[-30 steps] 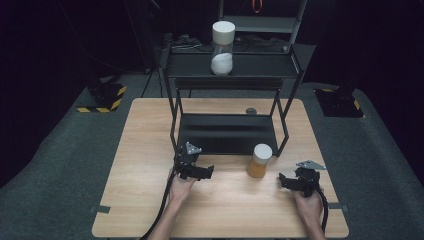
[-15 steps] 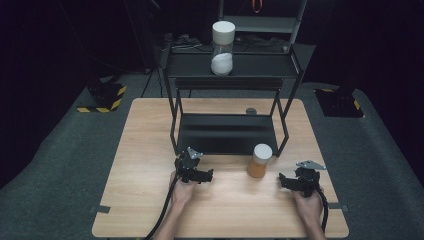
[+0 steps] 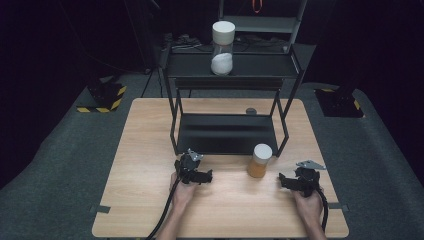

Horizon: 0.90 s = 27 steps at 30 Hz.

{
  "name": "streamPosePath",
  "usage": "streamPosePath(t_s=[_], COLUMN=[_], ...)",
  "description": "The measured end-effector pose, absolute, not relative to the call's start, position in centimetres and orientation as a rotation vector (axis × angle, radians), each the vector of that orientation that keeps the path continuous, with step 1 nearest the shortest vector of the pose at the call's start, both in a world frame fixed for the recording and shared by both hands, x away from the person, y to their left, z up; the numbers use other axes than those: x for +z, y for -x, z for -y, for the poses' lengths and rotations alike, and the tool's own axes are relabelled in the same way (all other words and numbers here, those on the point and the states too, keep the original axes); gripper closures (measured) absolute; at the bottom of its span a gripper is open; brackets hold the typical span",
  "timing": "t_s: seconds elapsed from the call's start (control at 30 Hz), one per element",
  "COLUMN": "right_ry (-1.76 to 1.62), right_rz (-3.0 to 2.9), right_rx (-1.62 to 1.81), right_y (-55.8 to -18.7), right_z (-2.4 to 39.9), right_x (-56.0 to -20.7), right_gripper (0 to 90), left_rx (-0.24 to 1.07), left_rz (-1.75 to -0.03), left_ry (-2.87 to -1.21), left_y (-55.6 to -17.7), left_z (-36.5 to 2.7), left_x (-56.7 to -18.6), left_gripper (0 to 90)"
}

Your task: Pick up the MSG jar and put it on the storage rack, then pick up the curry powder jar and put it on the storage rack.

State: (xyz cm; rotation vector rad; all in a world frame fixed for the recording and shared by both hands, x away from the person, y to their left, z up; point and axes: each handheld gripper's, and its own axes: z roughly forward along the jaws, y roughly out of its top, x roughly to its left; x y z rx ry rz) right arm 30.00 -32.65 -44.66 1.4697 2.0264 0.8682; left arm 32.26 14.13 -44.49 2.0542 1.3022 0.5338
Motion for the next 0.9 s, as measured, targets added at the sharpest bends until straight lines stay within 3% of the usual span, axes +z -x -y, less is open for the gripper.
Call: streamPosePath(t_s=[0.9], right_ry=[-1.406], right_rz=[-2.100], right_rx=[0.950], right_y=[-29.59], right_z=[32.54], right_x=[-44.30], right_gripper=[2.4], left_rx=[0.547], left_rz=[-1.289], left_ry=[-2.026], left_y=[-31.70], left_z=[-14.42], left_x=[-45.06], left_gripper=[4.0])
